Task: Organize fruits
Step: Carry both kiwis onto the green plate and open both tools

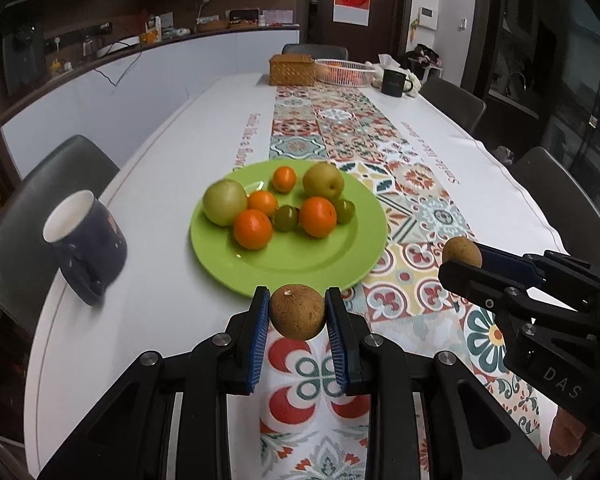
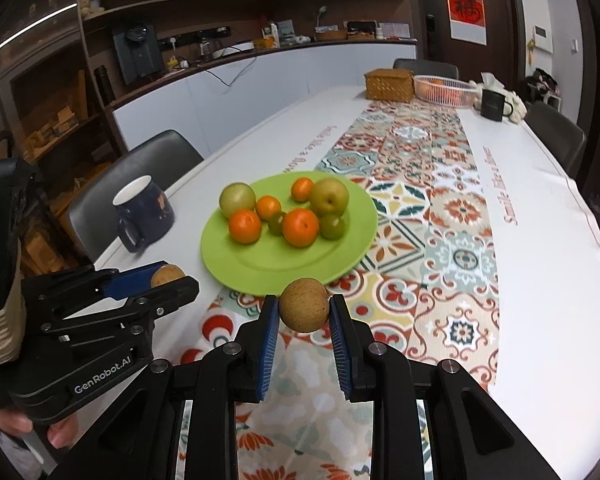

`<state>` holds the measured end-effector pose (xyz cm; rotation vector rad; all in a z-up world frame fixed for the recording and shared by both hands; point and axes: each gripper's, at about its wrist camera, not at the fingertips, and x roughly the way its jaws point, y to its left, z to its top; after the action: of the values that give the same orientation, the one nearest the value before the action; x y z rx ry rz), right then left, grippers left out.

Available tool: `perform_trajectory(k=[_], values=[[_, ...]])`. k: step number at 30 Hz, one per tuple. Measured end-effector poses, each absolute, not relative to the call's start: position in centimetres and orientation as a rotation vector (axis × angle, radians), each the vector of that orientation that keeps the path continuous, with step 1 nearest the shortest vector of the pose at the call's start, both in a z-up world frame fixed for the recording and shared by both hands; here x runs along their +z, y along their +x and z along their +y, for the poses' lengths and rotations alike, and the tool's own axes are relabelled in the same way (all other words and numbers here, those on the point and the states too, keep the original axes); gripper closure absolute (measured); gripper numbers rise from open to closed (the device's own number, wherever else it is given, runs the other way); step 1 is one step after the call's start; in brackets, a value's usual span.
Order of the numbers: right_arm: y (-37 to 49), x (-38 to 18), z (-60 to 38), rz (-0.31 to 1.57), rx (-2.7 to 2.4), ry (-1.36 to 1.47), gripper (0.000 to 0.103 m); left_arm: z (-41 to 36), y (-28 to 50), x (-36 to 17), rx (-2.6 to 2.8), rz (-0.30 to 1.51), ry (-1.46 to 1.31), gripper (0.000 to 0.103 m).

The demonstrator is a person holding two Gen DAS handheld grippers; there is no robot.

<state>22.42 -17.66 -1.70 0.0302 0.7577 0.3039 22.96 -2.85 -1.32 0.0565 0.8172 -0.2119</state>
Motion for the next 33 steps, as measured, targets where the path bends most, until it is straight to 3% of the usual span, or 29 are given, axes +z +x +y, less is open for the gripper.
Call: perform_trajectory(k=[14,31,33], values=[[26.6,-0.5,-16.2,0.742,0.323,0.011,0.076,-2.0,26.8,-0.3,-0.219,0.79,0.055,0.075],[32.5,-5.2,-14.8,0.874,0.358,0.015,0.076,-1.5,31.3,-4.9,-0.241,0.893,0.05,0.075],[32.8,-5.6,-14.7,0.882,0.361,0.016,0.076,-1.4,31.5,-5.1,-0.236,0.896,0.053,0.066]])
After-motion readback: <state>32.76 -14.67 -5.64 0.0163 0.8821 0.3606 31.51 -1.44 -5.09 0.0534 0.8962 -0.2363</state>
